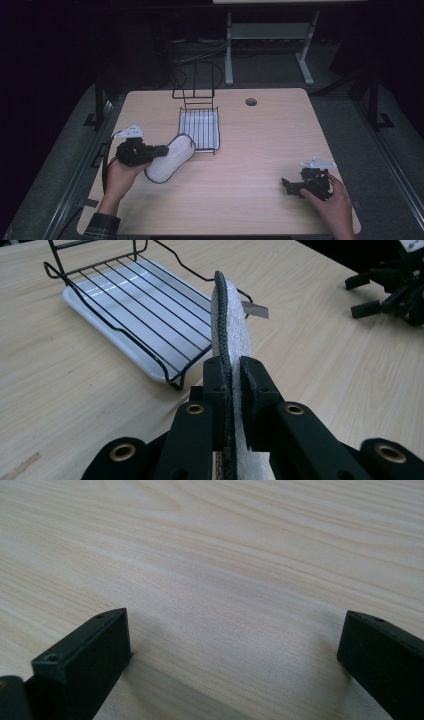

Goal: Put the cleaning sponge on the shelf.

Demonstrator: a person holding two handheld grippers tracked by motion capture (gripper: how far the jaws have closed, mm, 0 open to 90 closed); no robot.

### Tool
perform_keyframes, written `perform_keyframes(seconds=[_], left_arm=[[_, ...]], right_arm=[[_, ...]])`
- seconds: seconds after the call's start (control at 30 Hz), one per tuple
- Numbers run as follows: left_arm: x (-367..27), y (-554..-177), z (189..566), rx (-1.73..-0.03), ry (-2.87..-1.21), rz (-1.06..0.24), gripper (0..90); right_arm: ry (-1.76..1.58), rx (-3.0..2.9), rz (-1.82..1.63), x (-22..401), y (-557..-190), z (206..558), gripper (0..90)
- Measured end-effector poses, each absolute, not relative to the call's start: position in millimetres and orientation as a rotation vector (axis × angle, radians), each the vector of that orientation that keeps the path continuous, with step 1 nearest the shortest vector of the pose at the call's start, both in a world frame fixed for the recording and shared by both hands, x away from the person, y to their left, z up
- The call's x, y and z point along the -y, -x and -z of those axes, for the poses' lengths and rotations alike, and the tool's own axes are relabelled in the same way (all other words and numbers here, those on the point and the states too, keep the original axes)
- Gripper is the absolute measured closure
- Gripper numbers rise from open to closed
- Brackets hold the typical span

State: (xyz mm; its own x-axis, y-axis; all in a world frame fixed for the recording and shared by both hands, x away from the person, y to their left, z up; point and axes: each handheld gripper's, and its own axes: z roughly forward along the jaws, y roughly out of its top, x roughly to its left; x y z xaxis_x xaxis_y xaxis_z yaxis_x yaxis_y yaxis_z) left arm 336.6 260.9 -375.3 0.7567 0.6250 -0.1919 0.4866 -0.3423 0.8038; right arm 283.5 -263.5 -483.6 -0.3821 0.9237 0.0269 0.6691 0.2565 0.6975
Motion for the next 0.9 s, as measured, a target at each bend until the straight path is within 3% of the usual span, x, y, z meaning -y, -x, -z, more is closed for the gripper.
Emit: perform_keyframes(seconds=[0.9], left_arm=[[-246.5, -387.5, 366.5, -0.855, -1.990, -0.222, 82.1]], right_arm=[[-1.451, -2.146, -0.895, 263.6, -283.5, 483.6, 0.2]])
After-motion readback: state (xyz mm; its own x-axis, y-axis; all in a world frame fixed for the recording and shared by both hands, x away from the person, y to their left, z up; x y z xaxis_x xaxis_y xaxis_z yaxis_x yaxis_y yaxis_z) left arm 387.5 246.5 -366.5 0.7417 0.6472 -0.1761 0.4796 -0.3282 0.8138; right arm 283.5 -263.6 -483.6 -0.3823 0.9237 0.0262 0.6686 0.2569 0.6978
